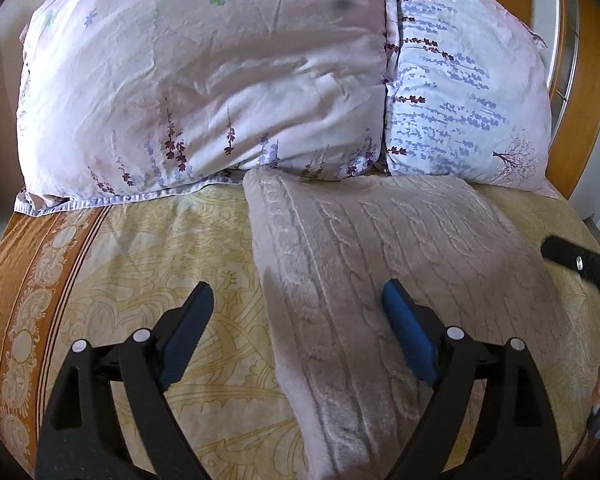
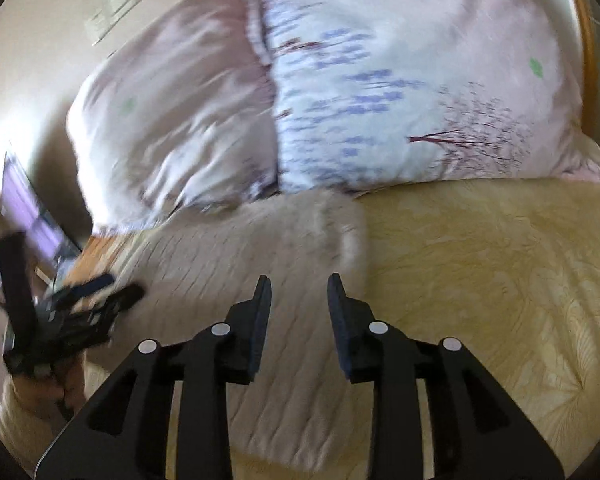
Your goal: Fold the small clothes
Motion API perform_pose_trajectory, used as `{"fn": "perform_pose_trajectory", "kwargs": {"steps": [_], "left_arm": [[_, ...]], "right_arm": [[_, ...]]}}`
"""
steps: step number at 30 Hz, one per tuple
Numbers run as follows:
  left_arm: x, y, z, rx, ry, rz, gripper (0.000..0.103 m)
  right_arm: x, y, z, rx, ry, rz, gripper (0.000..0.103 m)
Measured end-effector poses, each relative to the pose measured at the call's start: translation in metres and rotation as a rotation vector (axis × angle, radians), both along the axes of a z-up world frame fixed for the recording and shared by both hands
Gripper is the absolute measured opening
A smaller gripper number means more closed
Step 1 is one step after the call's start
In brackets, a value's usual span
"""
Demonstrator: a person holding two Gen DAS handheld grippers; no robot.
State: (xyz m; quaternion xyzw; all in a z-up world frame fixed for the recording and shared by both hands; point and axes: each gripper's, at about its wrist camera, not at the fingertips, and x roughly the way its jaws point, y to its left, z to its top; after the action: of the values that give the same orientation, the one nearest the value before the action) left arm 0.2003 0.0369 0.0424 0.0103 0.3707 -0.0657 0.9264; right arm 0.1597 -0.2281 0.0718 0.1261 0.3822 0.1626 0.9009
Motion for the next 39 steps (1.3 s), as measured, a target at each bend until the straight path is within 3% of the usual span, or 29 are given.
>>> {"fn": "perform_pose_trajectory", "kwargs": {"steps": [4, 9, 14, 16, 17, 18, 25, 30, 36, 39], "left_arm": [[0.0, 0.001, -0.002, -0.001, 0.002, 0.002, 0.088], [0.004, 0.0, -0.009, -0.003, 0.022, 0.003, 0.09], [0.004, 0.004, -0.006, -0.035, 0.031, 0.015, 0.09], [-0.005, 0.012, 0.001, -0.069, 0.014, 0.018, 0.09], [-0.009, 0.015, 0.003, -0.076, 0.006, 0.02, 0.09], [-0.015, 0.019, 0.007, -0.083, -0.009, 0.022, 0.09], [-0.054, 0.049, 0.011, -0.114, -0.023, 0.04, 0.096], [-0.08, 0.06, 0.006, -0.107, -0.012, 0.081, 0.101], [-0.097, 0.048, -0.006, -0.045, 0.053, 0.126, 0.101], [-0.098, 0.039, -0.012, -0.05, 0.101, 0.108, 0.101]], "right_arm": [[-0.004, 0.013, -0.015, -0.11, 0.053, 0.021, 0.031], [0.001, 0.008, -0.029, -0.073, 0.102, 0.011, 0.032], [-0.001, 0.003, -0.024, -0.033, 0.092, -0.018, 0.034], [-0.009, -0.004, -0.017, -0.018, 0.079, -0.057, 0.046], [-0.015, -0.009, -0.013, -0.034, 0.068, -0.094, 0.067], [-0.019, -0.013, -0.01, -0.043, 0.053, -0.114, 0.075], [-0.044, -0.037, -0.002, -0.096, 0.015, -0.213, 0.086], [-0.062, -0.033, 0.002, -0.16, -0.01, -0.239, 0.101], [-0.072, -0.007, -0.003, -0.149, 0.005, -0.159, 0.102], [-0.074, 0.008, -0.007, -0.149, 0.021, -0.126, 0.102]]}}
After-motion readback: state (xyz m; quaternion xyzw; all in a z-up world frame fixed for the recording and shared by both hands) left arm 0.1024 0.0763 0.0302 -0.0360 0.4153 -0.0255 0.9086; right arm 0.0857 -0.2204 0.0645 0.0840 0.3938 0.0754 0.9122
